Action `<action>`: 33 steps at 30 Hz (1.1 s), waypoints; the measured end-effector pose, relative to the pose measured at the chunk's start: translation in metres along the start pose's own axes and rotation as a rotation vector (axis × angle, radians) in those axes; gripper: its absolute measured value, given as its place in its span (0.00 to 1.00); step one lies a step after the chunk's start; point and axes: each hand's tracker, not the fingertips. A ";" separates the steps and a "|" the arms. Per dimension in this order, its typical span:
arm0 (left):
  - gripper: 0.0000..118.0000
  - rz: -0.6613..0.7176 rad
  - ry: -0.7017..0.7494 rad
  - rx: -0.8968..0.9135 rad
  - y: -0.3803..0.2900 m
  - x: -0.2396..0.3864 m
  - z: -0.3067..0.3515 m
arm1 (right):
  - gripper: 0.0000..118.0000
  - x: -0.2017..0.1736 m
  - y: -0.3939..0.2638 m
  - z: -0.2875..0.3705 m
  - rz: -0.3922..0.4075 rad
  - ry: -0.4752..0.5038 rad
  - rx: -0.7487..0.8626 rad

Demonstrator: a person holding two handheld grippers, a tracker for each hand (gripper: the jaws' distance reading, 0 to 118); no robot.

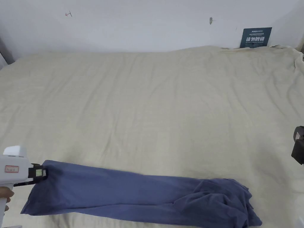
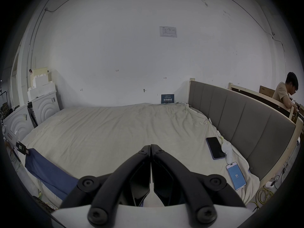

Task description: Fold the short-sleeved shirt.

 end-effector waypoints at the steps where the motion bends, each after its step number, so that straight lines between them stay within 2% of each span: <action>1: 0.00 -0.018 -0.014 0.001 -0.001 0.008 0.000 | 0.00 0.001 0.000 0.000 0.000 -0.002 -0.001; 6: 0.00 -0.049 -0.144 -0.019 0.000 0.057 0.008 | 0.00 0.004 -0.001 0.004 0.000 -0.004 -0.004; 11: 0.00 -0.146 -0.237 -0.066 0.001 0.129 0.004 | 0.00 0.009 -0.002 0.009 -0.013 -0.010 0.003; 19: 0.00 -0.240 -0.333 -0.166 -0.018 0.233 -0.039 | 0.00 0.022 -0.009 0.019 -0.035 -0.025 -0.002; 25: 0.00 -0.278 -0.335 -0.243 -0.045 0.288 -0.086 | 0.00 0.035 -0.014 0.027 -0.047 -0.051 -0.010; 30: 0.00 -0.280 -0.289 -0.315 -0.067 0.307 -0.113 | 0.00 0.042 -0.017 0.032 -0.051 -0.070 -0.015; 31: 0.02 -0.280 -0.277 -0.325 -0.070 0.308 -0.118 | 0.00 0.043 -0.018 0.033 -0.052 -0.072 -0.016; 33: 0.18 -0.270 -0.261 -0.308 -0.076 0.308 -0.120 | 0.00 0.044 -0.018 0.033 -0.052 -0.076 -0.019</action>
